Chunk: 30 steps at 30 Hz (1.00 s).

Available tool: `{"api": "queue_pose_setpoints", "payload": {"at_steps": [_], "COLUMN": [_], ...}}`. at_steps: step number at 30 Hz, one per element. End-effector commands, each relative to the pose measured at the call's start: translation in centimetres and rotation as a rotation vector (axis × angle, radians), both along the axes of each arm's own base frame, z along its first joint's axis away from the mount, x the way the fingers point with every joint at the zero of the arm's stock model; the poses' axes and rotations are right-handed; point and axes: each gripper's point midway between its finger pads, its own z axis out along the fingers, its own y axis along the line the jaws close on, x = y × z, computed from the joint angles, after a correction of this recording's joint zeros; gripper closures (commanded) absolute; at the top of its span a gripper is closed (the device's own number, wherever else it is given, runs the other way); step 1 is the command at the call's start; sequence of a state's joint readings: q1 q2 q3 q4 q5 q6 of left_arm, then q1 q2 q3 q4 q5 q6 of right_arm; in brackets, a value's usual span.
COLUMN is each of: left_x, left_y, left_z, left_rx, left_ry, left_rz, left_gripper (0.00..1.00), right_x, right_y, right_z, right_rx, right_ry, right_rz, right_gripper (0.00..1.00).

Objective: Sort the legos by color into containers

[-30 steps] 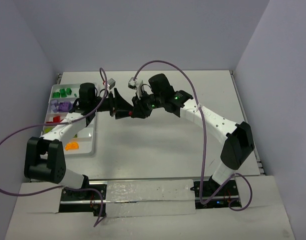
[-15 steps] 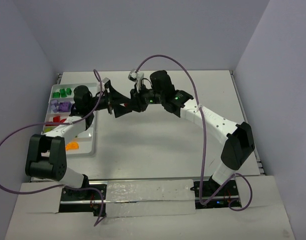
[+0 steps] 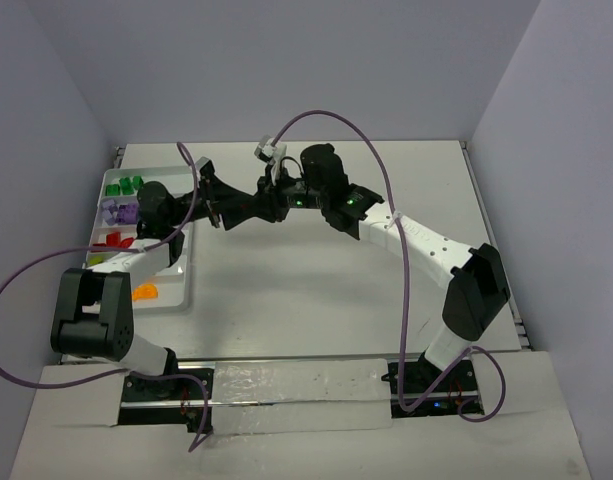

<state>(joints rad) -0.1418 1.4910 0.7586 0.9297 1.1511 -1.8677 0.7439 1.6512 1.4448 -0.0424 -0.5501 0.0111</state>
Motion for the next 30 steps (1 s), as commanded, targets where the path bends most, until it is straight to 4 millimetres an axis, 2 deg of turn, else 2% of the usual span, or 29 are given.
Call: {"api": "queue_pose_setpoints", "payload": {"at_steps": [1, 3, 4, 5, 7, 11, 13, 14, 16, 20, 22, 23, 24, 25, 26, 27, 30], "left_x": [-3.8, -3.4, -3.2, -3.0, -2.8, -2.4, -2.3, -2.2, -1.9, -0.7, 0.3, 0.8, 1.2, 1.2, 2.0, 2.4, 3.8], "left_y": [0.0, 0.4, 0.5, 0.8, 1.1, 1.7, 1.9, 1.9, 2.3, 3.8, 5.2, 5.7, 6.4, 6.5, 7.9, 8.5, 11.5], "left_z": [1.4, 1.2, 1.1, 1.2, 0.8, 0.5, 0.4, 0.3, 0.0, -1.8, -3.2, -4.0, -4.8, -5.0, -6.0, -6.5, -8.8], "left_rx": [0.010, 0.015, 0.018, 0.023, 0.037, 0.054, 0.064, 0.068, 0.087, 0.164, 0.236, 0.269, 0.306, 0.314, 0.383, 0.430, 0.700], "left_ry": [-0.154, -0.160, -0.156, -0.160, -0.158, -0.177, -0.180, -0.181, -0.185, -0.173, -0.250, -0.241, -0.223, -0.166, -0.225, -0.245, -0.281], "left_rz": [-0.143, -0.124, -0.117, -0.106, -0.093, -0.064, -0.053, -0.051, -0.041, 0.000, 0.041, 0.056, 0.073, 0.075, 0.107, 0.122, 0.173], "left_gripper": [0.72, 0.86, 0.90, 0.97, 1.00, 1.00, 1.00, 1.00, 1.00, 1.00, 1.00, 1.00, 1.00, 1.00, 1.00, 1.00, 1.00], "right_x": [4.3, 4.4, 4.4, 4.5, 4.4, 4.0, 4.0, 4.1, 3.9, 3.3, 2.6, 2.3, 1.8, 1.9, 0.5, 0.0, -0.8], "right_y": [-2.0, -2.2, -2.3, -2.4, -2.5, -2.7, -2.9, -2.9, -3.0, -3.4, -3.3, -3.3, -3.4, -3.4, -3.4, -3.5, -4.0], "right_z": [0.5, 0.4, 0.4, 0.4, 0.5, 0.0, -0.3, -0.3, -0.2, 0.1, 0.3, 0.5, 0.8, 1.2, 0.9, 0.8, 0.1], "right_rx": [0.009, -0.001, -0.004, -0.004, -0.006, -0.024, -0.030, -0.030, -0.031, -0.058, -0.076, -0.081, -0.085, -0.083, -0.102, -0.111, -0.140], "right_ry": [-0.058, -0.054, -0.055, -0.057, -0.063, -0.049, -0.044, -0.044, -0.045, -0.060, -0.061, -0.062, -0.063, -0.078, -0.061, -0.059, -0.042], "right_rz": [-0.204, -0.217, -0.221, -0.227, -0.225, -0.221, -0.227, -0.229, -0.227, -0.200, -0.164, -0.147, -0.123, -0.118, -0.053, -0.033, -0.010], "right_gripper": [0.96, 0.83, 0.77, 0.64, 0.53, 0.48, 0.39, 0.39, 0.26, 0.17, 0.17, 0.13, 0.05, 0.04, 0.03, 0.01, 0.00]}}
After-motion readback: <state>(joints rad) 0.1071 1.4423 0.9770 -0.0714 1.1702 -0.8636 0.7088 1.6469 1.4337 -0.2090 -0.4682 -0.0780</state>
